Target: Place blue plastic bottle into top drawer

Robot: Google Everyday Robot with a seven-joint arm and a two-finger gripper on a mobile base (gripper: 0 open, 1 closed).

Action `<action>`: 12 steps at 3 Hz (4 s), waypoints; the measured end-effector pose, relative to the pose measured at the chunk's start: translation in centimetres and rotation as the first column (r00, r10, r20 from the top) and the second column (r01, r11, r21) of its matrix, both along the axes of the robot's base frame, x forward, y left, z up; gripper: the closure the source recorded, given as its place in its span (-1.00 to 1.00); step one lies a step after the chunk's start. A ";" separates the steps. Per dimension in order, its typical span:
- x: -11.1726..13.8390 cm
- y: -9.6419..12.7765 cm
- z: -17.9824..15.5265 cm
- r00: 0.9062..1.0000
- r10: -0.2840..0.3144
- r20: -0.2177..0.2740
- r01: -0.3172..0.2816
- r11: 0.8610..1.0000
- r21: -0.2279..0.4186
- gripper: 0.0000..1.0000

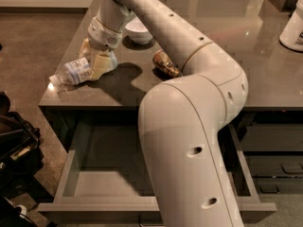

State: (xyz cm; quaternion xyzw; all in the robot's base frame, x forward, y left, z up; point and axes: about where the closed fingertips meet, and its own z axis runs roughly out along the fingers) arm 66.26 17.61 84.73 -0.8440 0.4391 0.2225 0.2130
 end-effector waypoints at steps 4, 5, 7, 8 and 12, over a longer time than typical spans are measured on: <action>-13.6 -3.9 12.1 0.991 -0.133 -0.003 0.118 0.873 0.474 1.00; -17.3 -4.6 11.3 0.976 -0.203 -0.077 0.212 0.812 0.544 1.00; -18.1 -6.9 8.2 0.956 -0.265 -0.128 0.292 0.806 0.515 1.00; -19.0 -7.6 6.0 0.937 -0.292 -0.194 0.350 0.793 0.499 1.00; -26.0 -16.4 -13.3 0.550 -0.733 -0.399 0.835 0.476 0.276 1.00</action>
Offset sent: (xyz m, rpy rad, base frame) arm -0.1259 -0.0965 0.0063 0.2792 0.0788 -0.0355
